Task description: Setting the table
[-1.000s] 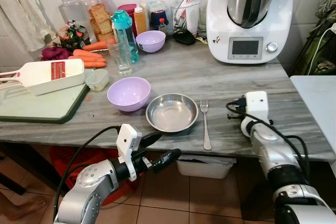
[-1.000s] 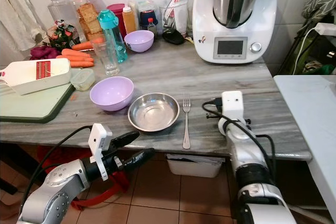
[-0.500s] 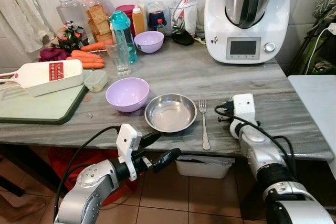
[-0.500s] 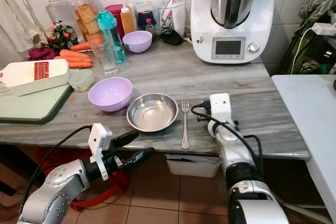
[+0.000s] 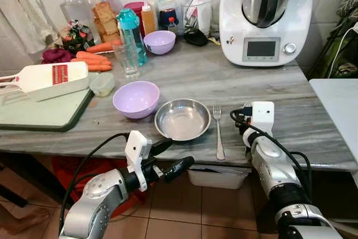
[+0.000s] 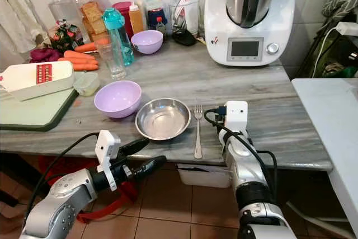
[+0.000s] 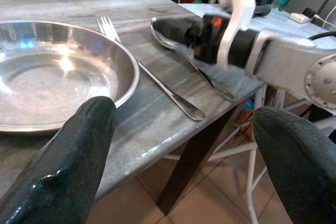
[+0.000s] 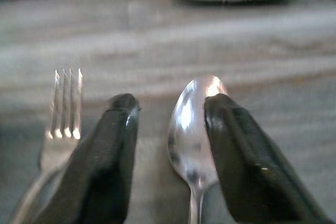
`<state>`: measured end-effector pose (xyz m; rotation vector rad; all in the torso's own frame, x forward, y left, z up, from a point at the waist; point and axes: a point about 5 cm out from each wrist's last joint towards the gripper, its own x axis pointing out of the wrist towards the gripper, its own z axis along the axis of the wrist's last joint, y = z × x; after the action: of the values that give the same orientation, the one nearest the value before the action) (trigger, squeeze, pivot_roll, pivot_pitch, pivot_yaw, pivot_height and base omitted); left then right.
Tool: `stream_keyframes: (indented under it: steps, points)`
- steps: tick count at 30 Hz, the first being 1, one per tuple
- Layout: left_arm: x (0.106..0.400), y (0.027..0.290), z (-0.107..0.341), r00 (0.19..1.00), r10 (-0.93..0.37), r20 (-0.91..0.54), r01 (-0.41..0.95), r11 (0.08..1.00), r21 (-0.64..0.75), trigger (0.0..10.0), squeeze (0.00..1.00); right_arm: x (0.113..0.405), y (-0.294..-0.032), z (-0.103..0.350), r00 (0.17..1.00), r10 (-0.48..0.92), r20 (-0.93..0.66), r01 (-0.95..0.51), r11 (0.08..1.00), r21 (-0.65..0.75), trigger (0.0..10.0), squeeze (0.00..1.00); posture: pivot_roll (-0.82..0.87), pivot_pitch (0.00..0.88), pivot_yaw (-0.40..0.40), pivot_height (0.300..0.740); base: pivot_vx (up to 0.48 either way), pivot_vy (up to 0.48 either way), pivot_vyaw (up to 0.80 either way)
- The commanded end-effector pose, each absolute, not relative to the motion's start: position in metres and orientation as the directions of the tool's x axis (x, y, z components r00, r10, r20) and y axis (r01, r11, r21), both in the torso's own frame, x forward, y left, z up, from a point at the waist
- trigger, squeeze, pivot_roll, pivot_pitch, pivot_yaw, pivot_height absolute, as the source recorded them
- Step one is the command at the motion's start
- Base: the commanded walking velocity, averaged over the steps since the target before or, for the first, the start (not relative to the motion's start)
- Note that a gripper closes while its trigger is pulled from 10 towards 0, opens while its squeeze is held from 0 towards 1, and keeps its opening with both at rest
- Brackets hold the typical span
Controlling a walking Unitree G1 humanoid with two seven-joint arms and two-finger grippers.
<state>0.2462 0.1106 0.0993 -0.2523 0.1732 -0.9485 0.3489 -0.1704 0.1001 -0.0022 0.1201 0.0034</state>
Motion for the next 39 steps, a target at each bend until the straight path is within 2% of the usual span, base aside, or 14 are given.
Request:
stream_keyframes:
  steps: [1, 12, 17, 24, 25, 26, 30, 31, 33, 34, 39]
  points:
    - [0.250, 0.114, 0.100, 0.589, -0.807, -0.040, 0.771, 0.576, -0.273, 10.0, 0.00, 0.348, -0.165, 0.104, 0.994, 0.032, -0.103, -0.032, 0.999, -0.007, 10.0, 1.00, 0.02, 0.000, 0.097, 0.740, 0.000, 0.000, 0.00]
    - [0.252, 0.113, 0.102, 0.587, -0.809, -0.024, 0.778, 0.572, -0.261, 10.0, 0.00, 0.331, -0.163, 0.108, 0.990, -0.008, -0.144, 0.011, 1.000, 0.020, 10.0, 1.00, 0.01, 0.000, 0.086, 0.740, 0.000, 0.000, 0.00]
    - [0.253, 0.113, 0.101, 0.583, -0.812, -0.026, 0.781, 0.569, -0.259, 10.0, 0.00, 0.324, -0.154, 0.098, 0.973, 0.017, -0.232, -0.002, 0.998, 0.064, 10.0, 1.00, 0.01, 0.000, 0.086, 0.740, 0.000, 0.000, 0.00]
    - [0.253, 0.114, 0.100, 0.584, -0.811, -0.026, 0.780, 0.570, -0.259, 10.0, 0.00, 0.316, -0.157, 0.093, 0.948, -0.005, -0.318, 0.031, 0.997, 0.077, 10.0, 1.00, 0.01, 0.000, 0.084, 0.740, 0.000, 0.000, 0.00]
    - [0.253, 0.114, 0.100, 0.585, -0.811, -0.025, 0.779, 0.570, -0.259, 10.0, 0.00, 0.315, -0.159, 0.093, 0.946, -0.011, -0.323, 0.034, 0.997, 0.065, 10.0, 0.53, 0.01, 0.000, 0.084, 0.740, 0.000, 0.000, 0.00]
    - [0.253, 0.114, 0.100, 0.585, -0.811, -0.025, 0.779, 0.571, -0.259, 10.0, 0.00, 0.315, -0.159, 0.094, 0.946, -0.015, -0.323, 0.036, 0.998, 0.060, 10.0, 0.00, 0.01, 0.000, 0.085, 0.740, 0.000, 0.000, 0.00]
    - [0.253, 0.115, 0.100, 0.584, -0.812, -0.026, 0.780, 0.569, -0.261, 10.0, 0.00, 0.314, -0.163, 0.094, 0.938, -0.031, -0.346, 0.051, 0.998, 0.049, 10.0, 0.00, 0.00, 0.000, 0.089, 0.740, 0.000, 0.000, 0.00]
    - [0.253, 0.114, 0.100, 0.583, -0.812, -0.025, 0.780, 0.568, -0.261, 10.0, 0.00, 0.314, -0.164, 0.094, 0.936, -0.033, -0.349, 0.053, 0.997, 0.050, 1.0, 0.00, 0.00, 0.000, 0.089, 0.740, 0.000, 0.000, 0.00]
    - [0.252, 0.114, 0.100, 0.580, -0.814, -0.026, 0.782, 0.566, -0.261, 10.0, 0.00, 0.313, -0.166, 0.092, 0.930, -0.045, -0.365, 0.064, 0.997, 0.041, 1.0, 0.00, 0.01, 0.000, 0.090, 0.740, 0.000, 0.000, 0.00]
    - [0.252, 0.114, 0.100, 0.579, -0.815, -0.025, 0.783, 0.565, -0.260, 10.0, 0.00, 0.313, -0.168, 0.089, 0.919, -0.045, -0.392, 0.064, 0.997, 0.034, 0.0, 0.00, 0.01, 0.000, 0.091, 0.740, 0.000, 0.000, 0.00]
    - [0.252, 0.115, 0.101, 0.579, -0.815, -0.027, 0.783, 0.565, -0.258, 10.0, 0.00, 0.313, -0.175, 0.085, 0.898, -0.047, -0.437, 0.057, 0.998, 0.010, 0.0, 0.00, 0.01, 0.000, 0.093, 0.740, 0.000, 0.000, 0.00]
